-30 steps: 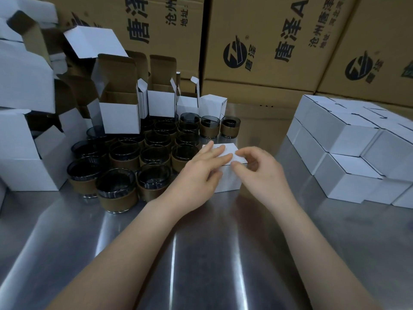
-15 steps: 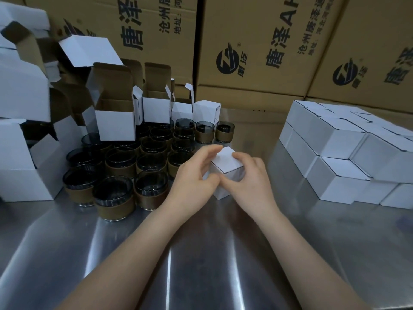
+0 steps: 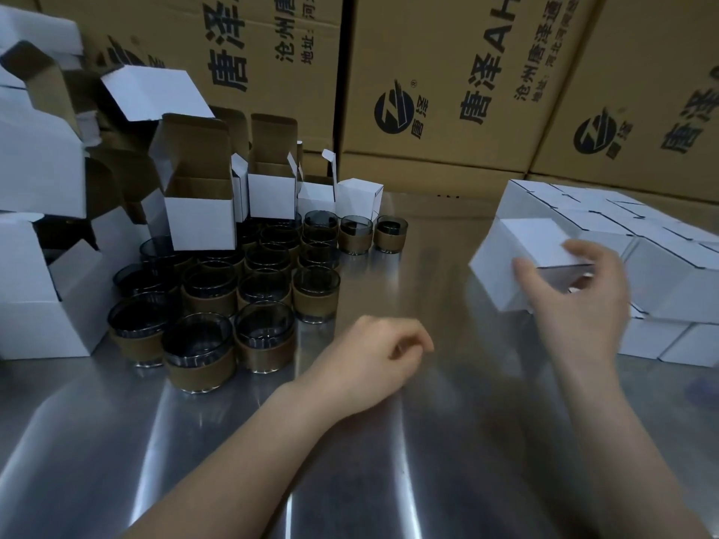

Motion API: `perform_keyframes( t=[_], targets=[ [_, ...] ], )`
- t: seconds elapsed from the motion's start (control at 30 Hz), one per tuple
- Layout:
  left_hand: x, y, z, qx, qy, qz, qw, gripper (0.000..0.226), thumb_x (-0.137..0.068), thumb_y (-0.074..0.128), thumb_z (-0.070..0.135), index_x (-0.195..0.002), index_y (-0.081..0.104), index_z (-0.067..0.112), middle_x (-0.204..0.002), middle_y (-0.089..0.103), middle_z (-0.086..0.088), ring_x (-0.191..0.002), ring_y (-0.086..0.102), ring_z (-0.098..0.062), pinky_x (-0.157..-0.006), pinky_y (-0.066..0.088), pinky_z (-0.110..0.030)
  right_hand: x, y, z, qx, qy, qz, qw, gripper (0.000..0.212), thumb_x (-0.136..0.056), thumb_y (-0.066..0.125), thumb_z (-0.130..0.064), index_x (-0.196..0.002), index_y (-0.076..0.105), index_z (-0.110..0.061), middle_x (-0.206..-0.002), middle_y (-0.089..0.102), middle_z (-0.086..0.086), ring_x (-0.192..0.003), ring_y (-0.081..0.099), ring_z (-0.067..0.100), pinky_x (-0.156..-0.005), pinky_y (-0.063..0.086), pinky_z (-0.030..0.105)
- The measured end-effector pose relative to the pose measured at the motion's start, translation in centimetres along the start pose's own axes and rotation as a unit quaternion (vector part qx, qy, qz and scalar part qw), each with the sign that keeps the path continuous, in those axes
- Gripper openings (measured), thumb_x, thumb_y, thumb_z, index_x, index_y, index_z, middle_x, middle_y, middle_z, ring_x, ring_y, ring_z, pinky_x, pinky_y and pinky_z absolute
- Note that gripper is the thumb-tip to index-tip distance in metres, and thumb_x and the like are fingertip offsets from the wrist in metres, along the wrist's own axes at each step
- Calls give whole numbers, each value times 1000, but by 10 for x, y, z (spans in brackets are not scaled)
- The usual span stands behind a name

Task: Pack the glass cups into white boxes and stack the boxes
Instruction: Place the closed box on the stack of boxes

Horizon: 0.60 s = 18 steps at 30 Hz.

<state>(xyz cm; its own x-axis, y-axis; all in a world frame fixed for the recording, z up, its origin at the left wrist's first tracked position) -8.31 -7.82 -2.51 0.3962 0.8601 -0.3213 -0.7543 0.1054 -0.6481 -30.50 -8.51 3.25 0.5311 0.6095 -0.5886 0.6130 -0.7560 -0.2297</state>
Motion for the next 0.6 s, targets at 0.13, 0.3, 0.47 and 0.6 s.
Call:
perform_keyframes(
  t=[0.13, 0.3, 0.47, 0.6],
  targets=[
    [4, 13, 9, -63, 4, -59, 996, 16, -93, 55, 26, -101, 69, 30, -80, 63, 12, -77, 57, -7, -78, 51, -32, -28, -32, 13, 43, 2, 50, 998, 61, -66, 70, -56, -117, 57, -25, -120, 56, -3, -113, 51, 24, -99, 43, 42],
    [8, 20, 22, -78, 26, -82, 993, 18, -94, 54, 24, -105, 68, 26, -93, 67, 6, -89, 61, -16, -81, 50, -33, -54, -50, 33, 71, 25, 64, 995, 64, -65, 70, -57, -119, 55, -26, -130, 52, 4, -125, 46, 20, -102, 41, 37],
    [10, 20, 26, -82, 35, -88, 992, 17, -94, 54, 25, -104, 67, 26, -96, 67, 6, -90, 60, -16, -80, 49, -32, -67, -49, 48, 112, 28, 43, 992, 67, -65, 70, -53, -122, 57, -20, -131, 53, 10, -127, 45, 27, -108, 37, 46],
    [11, 19, 26, -81, 34, -88, 992, 16, -94, 54, 25, -103, 67, 26, -94, 66, 7, -89, 60, -16, -79, 49, -31, -71, -48, 57, 128, 38, 39, 990, 67, -66, 65, -55, -122, 58, -17, -131, 53, 15, -127, 44, 34, -109, 35, 48]
  ],
)
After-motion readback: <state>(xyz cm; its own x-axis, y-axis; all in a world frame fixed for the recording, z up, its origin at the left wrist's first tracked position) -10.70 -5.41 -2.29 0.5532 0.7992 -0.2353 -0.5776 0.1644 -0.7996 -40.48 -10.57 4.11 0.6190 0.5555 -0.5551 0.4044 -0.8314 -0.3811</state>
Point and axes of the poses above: each hand's wrist, its own x-axis away from the middle knuckle, its own y-axis out of the palm, z = x × y, the point moved 5 cm from there along -x, towards the middle knuckle
